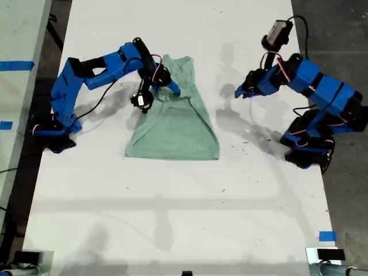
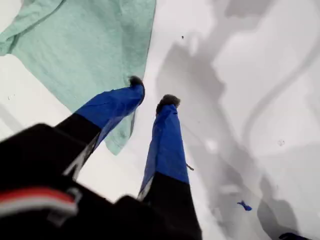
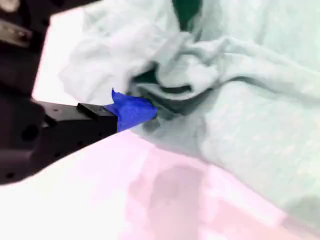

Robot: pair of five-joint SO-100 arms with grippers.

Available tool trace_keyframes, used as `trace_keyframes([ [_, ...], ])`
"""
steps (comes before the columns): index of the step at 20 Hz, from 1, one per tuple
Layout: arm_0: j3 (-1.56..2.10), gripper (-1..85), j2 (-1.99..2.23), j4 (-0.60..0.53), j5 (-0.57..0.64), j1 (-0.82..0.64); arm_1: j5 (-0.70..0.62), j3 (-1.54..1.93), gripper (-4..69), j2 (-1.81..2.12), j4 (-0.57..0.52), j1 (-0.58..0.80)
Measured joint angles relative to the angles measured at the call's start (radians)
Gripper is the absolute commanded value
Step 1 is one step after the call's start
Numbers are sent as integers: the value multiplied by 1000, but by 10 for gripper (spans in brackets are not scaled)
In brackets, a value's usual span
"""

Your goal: Fold tshirt

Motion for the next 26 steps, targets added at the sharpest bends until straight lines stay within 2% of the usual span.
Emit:
trace_keyframes([
  [5,37,306,334,247,2,-74,3,18,78,51,26,0],
  [7,140,302,428,308,-32,-78,3,18,77,64,48,0],
  [15,755,287,854,193,-318,146,57,18,77,67,97,-110],
  [18,848,285,933,201,-423,239,97,17,75,67,126,-167],
  [24,917,288,948,209,-638,454,189,17,22,129,195,-275],
  [25,919,288,948,216,-673,488,206,17,25,141,202,-295],
  [26,919,288,950,235,-709,517,216,17,97,147,204,-314],
])
